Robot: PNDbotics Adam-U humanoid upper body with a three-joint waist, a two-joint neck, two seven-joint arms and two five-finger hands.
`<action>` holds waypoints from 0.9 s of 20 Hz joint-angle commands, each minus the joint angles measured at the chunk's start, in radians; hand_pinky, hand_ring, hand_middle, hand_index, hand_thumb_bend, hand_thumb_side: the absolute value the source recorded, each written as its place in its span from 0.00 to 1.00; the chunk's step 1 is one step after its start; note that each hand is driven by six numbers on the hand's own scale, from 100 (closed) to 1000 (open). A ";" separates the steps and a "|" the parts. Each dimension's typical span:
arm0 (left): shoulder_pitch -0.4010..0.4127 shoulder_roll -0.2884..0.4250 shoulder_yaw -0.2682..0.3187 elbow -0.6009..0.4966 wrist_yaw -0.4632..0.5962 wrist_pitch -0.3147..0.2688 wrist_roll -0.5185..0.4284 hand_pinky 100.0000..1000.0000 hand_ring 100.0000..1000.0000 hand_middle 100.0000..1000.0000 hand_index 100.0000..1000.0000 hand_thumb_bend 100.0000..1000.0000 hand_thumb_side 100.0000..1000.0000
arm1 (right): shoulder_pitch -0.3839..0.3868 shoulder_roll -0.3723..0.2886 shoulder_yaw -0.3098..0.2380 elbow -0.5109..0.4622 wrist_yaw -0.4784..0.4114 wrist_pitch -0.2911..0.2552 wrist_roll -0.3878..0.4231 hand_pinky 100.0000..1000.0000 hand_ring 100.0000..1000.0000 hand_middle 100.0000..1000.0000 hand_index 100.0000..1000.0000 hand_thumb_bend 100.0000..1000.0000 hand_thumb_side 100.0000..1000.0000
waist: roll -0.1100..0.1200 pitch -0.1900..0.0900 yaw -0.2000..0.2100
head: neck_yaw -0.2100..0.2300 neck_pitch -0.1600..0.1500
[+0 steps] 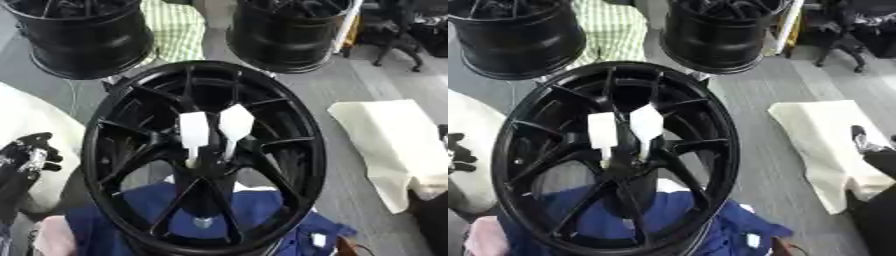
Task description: Pull the pin out of the wheel hub.
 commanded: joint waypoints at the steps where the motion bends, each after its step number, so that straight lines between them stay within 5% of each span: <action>1: -0.009 0.006 0.007 -0.027 0.002 -0.007 -0.002 0.53 0.54 0.47 0.73 0.00 0.44 | 0.007 0.078 -0.019 -0.004 -0.038 -0.056 -0.104 0.37 0.52 0.68 0.78 0.30 0.20 | 0.002 -0.006 -0.002 | 0.007 -0.012; 7: -0.010 0.005 0.006 -0.029 0.005 -0.016 -0.020 0.53 0.55 0.47 0.73 0.00 0.44 | 0.015 0.183 0.018 -0.004 -0.114 -0.168 -0.229 0.35 0.50 0.65 0.77 0.22 0.17 | 0.006 -0.004 -0.001 | 0.011 -0.009; 8: -0.010 0.005 0.007 -0.029 0.005 -0.017 -0.023 0.53 0.55 0.47 0.73 0.00 0.44 | 0.015 0.192 0.028 -0.007 -0.116 -0.177 -0.238 0.35 0.50 0.65 0.76 0.22 0.17 | 0.007 -0.004 -0.001 | 0.011 -0.010; 9: -0.010 0.004 0.007 -0.029 0.006 -0.018 -0.025 0.53 0.55 0.47 0.73 0.00 0.44 | 0.013 0.200 0.039 -0.008 -0.119 -0.185 -0.245 0.35 0.50 0.65 0.76 0.32 0.08 | 0.007 -0.004 -0.002 | 0.010 -0.010; 10: -0.010 0.003 0.007 -0.028 0.007 -0.019 -0.028 0.53 0.55 0.47 0.73 0.00 0.44 | 0.009 0.206 0.051 -0.006 -0.123 -0.193 -0.247 0.35 0.50 0.65 0.76 0.22 0.16 | 0.008 -0.004 -0.002 | 0.006 -0.009; 18: -0.004 0.004 0.009 -0.023 0.004 -0.030 -0.051 0.53 0.55 0.47 0.73 0.00 0.44 | -0.020 0.225 0.088 0.044 -0.146 -0.229 -0.260 0.34 0.48 0.63 0.75 0.20 0.15 | 0.013 -0.001 -0.002 | 0.005 -0.015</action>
